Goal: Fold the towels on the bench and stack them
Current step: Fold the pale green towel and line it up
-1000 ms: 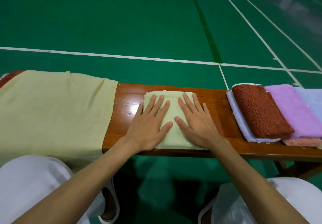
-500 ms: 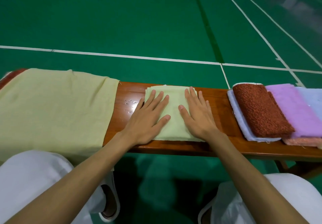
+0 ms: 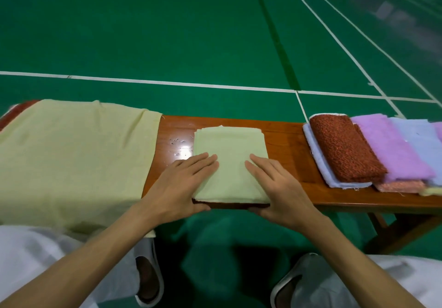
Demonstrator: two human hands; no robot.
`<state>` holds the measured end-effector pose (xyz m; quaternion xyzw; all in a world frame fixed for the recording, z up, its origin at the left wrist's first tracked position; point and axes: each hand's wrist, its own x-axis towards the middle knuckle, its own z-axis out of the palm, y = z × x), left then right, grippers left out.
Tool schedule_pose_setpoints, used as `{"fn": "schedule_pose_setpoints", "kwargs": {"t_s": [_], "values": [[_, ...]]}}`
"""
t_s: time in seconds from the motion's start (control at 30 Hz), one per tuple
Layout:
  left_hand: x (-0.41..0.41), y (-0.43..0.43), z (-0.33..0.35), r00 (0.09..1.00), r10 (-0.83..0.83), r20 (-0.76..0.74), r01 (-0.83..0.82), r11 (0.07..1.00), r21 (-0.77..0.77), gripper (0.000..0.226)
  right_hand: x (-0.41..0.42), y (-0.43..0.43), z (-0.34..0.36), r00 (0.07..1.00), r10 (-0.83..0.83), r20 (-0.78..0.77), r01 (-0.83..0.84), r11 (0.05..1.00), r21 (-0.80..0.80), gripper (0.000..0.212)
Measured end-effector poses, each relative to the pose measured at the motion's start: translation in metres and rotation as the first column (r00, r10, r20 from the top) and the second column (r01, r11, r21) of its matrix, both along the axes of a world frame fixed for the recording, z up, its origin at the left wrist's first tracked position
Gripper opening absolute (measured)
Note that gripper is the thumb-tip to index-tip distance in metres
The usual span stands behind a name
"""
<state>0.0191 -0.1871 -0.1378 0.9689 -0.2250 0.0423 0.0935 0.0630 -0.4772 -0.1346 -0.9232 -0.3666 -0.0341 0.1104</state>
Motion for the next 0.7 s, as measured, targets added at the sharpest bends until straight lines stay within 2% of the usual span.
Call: {"fn": "schedule_pose_setpoints", "kwargs": {"t_s": [0.1, 0.2, 0.3, 0.4, 0.53, 0.7], "values": [[-0.003, 0.004, 0.006, 0.998, -0.028, 0.048, 0.034, 0.99, -0.14, 0.072, -0.006, -0.009, 0.003, 0.999, 0.017, 0.04, -0.019, 0.998, 0.066, 0.084], [-0.006, 0.007, 0.018, 0.999, 0.028, 0.023, -0.017, 0.932, -0.361, 0.035, -0.003, -0.023, 0.007, 0.999, 0.021, -0.044, -0.011, 0.974, 0.226, 0.063], [-0.002, 0.006, 0.025, 0.99, 0.047, -0.136, -0.112, 0.846, -0.521, 0.02, 0.008, -0.032, 0.017, 0.987, 0.017, -0.157, 0.043, 0.926, 0.376, 0.038], [0.005, 0.001, 0.027, 0.951, 0.049, -0.307, -0.251, 0.702, -0.666, 0.02, 0.017, -0.031, 0.022, 0.959, 0.035, -0.28, 0.112, 0.864, 0.49, 0.018], [0.014, -0.012, 0.032, 0.878, 0.172, -0.447, -0.467, 0.51, -0.722, 0.021, 0.032, -0.024, 0.024, 0.862, 0.007, -0.507, 0.308, 0.788, 0.533, 0.027], [0.03, -0.026, 0.039, 0.726, 0.385, -0.57, -0.687, 0.37, -0.625, 0.04, 0.05, -0.008, 0.023, 0.819, -0.125, -0.56, 0.449, 0.748, 0.49, 0.064]]}}
